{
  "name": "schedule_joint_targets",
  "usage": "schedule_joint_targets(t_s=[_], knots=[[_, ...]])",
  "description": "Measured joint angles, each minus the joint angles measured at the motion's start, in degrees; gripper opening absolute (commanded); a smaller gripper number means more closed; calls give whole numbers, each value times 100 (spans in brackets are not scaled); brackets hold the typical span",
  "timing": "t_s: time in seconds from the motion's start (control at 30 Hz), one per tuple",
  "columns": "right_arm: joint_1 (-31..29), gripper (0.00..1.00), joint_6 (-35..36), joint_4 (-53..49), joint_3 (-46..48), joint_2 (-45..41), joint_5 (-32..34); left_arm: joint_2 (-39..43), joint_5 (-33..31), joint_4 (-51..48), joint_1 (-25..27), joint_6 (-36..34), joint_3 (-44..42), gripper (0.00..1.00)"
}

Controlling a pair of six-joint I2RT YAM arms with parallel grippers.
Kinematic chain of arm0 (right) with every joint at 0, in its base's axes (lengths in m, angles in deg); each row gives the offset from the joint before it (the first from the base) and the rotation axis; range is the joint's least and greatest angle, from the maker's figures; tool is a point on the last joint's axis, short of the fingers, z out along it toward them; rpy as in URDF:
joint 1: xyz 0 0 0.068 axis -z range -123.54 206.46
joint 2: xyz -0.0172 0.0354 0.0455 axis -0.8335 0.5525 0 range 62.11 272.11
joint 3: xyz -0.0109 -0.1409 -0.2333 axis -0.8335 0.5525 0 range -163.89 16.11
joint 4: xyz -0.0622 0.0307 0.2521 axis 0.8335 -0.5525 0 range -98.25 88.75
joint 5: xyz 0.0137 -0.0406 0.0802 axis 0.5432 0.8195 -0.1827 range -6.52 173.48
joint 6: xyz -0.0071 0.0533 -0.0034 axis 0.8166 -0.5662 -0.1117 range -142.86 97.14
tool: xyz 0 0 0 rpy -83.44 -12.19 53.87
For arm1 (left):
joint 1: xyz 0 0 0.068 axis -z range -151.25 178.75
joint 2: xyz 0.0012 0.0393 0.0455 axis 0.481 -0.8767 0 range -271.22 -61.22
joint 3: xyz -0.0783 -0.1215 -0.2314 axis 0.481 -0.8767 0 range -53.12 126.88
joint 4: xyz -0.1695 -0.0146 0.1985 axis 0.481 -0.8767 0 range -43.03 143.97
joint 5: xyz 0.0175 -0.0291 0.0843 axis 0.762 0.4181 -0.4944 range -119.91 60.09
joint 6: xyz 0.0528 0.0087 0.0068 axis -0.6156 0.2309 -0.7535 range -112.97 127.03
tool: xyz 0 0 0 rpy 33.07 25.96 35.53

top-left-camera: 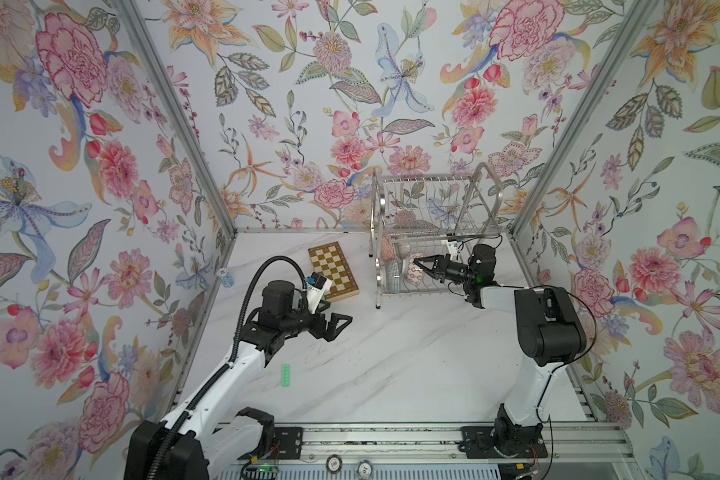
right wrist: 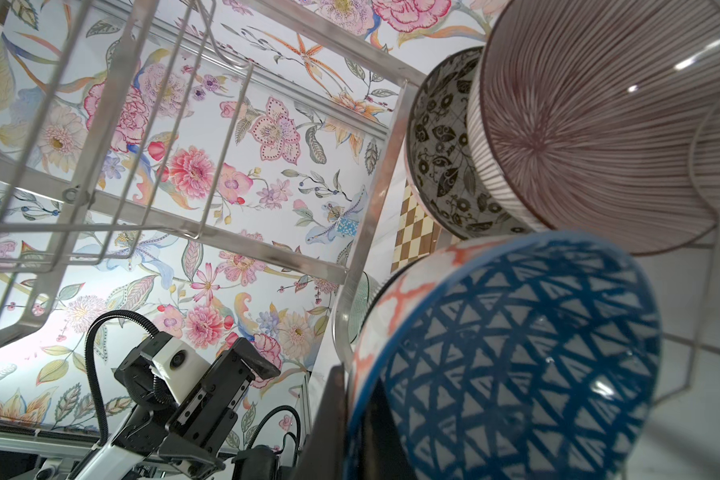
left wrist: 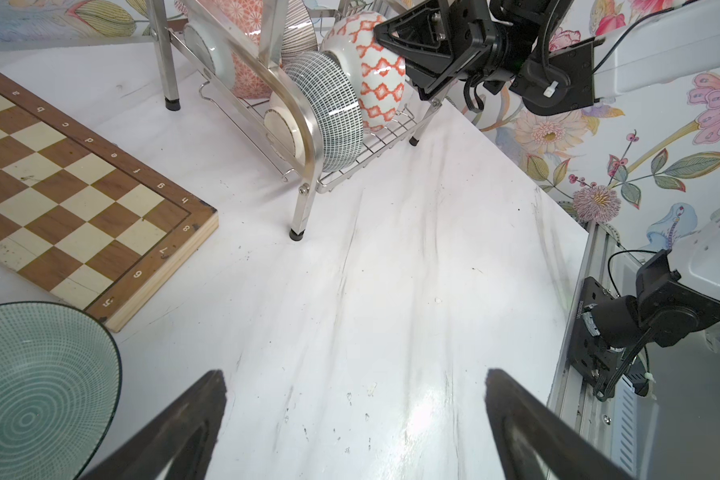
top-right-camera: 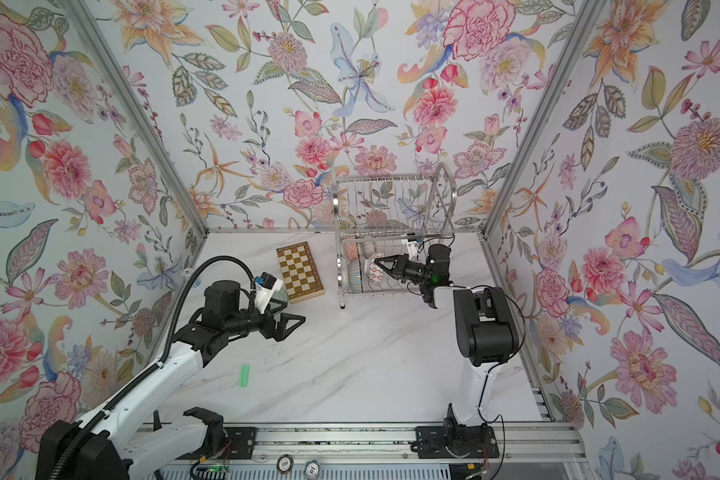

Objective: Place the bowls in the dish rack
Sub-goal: 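Push the blue bowl down into the rack slot with the right gripper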

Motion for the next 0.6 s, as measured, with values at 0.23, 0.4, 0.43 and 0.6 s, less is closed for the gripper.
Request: schedule_joint_targets(t_s=[0.23,0.4,0.43,0.6], knots=[[-2,0,22,-142,-122,66,-125,-35,-7,-31,35,-2,0,99],[-2,0,46,-168,-245,195,-201,-48,-90,-33,37,-17,0,99],[0,0,59,-164,-256,219,-227,-50,-92,-33,39,-17,0,99],[-7,0,127,-210,-299,229,-245,-52,-107,-37,70,-20,0,99]])
